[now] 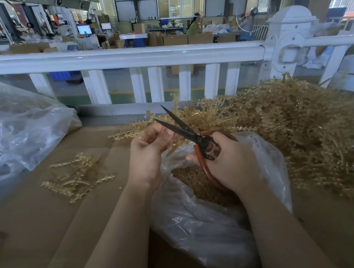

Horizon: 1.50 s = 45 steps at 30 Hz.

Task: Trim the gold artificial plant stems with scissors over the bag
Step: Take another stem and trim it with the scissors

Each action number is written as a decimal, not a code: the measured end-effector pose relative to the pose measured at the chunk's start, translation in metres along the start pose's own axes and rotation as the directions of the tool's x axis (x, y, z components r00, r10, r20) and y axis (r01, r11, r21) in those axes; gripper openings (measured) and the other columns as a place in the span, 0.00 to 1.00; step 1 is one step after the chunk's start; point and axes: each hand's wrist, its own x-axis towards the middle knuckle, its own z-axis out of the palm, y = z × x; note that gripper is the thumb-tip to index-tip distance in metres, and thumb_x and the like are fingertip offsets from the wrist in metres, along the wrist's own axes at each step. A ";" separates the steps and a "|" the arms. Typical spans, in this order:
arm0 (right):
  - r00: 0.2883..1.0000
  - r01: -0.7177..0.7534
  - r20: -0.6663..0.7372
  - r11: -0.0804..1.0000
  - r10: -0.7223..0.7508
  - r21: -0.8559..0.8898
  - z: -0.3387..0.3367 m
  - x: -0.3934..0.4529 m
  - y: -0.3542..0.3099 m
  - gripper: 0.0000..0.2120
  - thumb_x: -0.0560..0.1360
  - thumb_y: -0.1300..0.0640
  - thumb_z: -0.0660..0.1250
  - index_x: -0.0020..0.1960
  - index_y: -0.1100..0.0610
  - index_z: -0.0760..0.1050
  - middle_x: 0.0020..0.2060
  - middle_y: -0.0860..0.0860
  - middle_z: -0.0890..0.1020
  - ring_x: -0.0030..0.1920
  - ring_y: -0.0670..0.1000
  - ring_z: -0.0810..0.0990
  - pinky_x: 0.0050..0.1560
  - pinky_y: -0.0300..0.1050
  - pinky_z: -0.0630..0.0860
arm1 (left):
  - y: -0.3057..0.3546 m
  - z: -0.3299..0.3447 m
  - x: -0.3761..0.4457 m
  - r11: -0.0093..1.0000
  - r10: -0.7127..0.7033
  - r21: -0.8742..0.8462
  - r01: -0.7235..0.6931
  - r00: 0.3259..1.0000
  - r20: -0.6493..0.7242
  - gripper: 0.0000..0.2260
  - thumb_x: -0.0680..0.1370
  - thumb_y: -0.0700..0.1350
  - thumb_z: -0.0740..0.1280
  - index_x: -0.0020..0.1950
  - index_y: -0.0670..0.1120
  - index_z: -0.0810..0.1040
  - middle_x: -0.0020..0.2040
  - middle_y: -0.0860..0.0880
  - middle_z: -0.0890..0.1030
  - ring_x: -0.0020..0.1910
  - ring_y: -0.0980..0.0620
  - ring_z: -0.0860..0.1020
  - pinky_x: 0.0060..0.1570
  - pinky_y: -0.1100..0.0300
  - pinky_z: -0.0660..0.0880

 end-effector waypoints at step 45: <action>0.987 0.085 -0.129 0.990 -0.099 -0.109 0.005 0.001 0.002 0.33 0.65 0.22 0.57 0.33 0.54 0.71 0.26 0.43 0.71 0.28 0.42 0.72 0.27 0.37 0.68 | 0.009 -0.004 0.000 0.974 -0.113 -0.209 0.089 0.988 -0.107 0.04 0.74 0.43 0.70 0.45 0.44 0.83 0.39 0.50 0.83 0.38 0.55 0.79 0.47 0.64 0.77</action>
